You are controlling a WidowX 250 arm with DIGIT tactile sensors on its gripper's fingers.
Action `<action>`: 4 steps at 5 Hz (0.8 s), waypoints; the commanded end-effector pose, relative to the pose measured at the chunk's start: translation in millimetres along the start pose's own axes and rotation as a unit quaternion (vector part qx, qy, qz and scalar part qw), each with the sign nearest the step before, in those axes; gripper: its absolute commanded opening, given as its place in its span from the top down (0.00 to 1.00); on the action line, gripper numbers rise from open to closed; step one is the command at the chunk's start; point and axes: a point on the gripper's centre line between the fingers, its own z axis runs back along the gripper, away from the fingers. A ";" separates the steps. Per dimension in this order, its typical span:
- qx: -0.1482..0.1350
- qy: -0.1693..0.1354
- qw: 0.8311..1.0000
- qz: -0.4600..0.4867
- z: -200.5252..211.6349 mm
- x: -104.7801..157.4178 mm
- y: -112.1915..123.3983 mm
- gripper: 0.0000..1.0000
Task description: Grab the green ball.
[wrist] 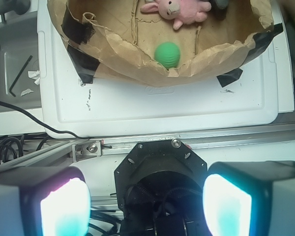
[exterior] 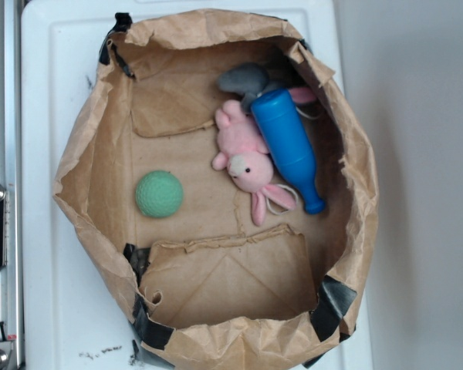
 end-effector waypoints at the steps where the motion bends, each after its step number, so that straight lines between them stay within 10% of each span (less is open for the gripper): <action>1: 0.000 0.000 1.000 0.000 0.0 0.0 0.0 0.00; 4: 0.028 -0.052 0.997 0.054 -55.8 138.3 6.9 0.00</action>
